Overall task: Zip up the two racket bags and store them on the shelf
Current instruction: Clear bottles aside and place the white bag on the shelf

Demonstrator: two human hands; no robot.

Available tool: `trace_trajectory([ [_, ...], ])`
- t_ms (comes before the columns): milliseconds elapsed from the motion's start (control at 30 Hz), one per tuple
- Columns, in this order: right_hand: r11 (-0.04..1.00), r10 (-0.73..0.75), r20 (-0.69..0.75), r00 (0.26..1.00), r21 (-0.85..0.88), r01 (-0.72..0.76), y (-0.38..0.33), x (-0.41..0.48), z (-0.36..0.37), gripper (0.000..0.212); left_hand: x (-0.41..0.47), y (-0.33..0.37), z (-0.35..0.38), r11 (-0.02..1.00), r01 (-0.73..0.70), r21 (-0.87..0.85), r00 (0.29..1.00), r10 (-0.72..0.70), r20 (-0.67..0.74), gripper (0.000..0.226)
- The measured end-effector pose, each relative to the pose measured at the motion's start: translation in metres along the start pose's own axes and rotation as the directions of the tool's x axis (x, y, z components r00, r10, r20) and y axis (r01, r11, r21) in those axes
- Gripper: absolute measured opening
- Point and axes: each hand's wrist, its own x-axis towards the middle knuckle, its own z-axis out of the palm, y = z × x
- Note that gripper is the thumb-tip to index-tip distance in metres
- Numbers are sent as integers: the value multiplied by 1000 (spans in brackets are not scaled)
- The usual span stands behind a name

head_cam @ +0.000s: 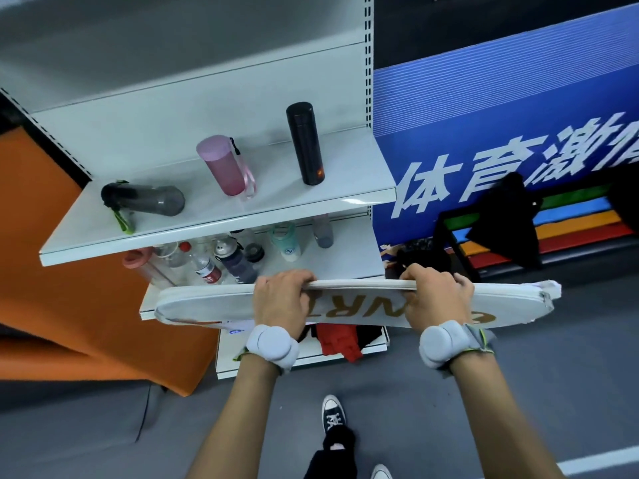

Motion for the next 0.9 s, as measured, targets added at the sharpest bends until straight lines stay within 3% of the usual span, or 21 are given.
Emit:
trace_trajectory([
  [200, 988, -96, 22, 995, 120, 93, -25, 41, 9, 22, 40, 10, 13, 994, -29, -102, 999, 31, 18, 19],
  [300, 990, -114, 26, 993, 91, 111, -40, 63, 12, 34, 65, 11, 12, 990, -86, -111, 995, 91, 41, 12],
  [400, 994, -89, 50, 995, 64, 86, -48, 85, 12, 34, 102, 6, -3, 962, -101, -253, 984, 133, 116, 36],
  [600, 997, -10, 115, 993, 83, 1, -63, 115, 10, 39, 201, -7, -46, 946, -201, -253, 968, 152, -198, 54],
  [667, 996, 6, 124, 992, 87, -17, -66, 121, 8, 40, 232, -6, -55, 951, -197, -239, 964, 144, -222, 68],
  [800, 992, 45, 139, 989, 110, -61, -64, 124, -2, 36, 275, -2, -61, 974, -136, -183, 989, 122, -82, 91],
  [900, 979, 57, 140, 988, 185, -83, -60, 127, -11, 33, 294, 3, -58, 974, -113, -199, 992, 120, 23, 92],
])
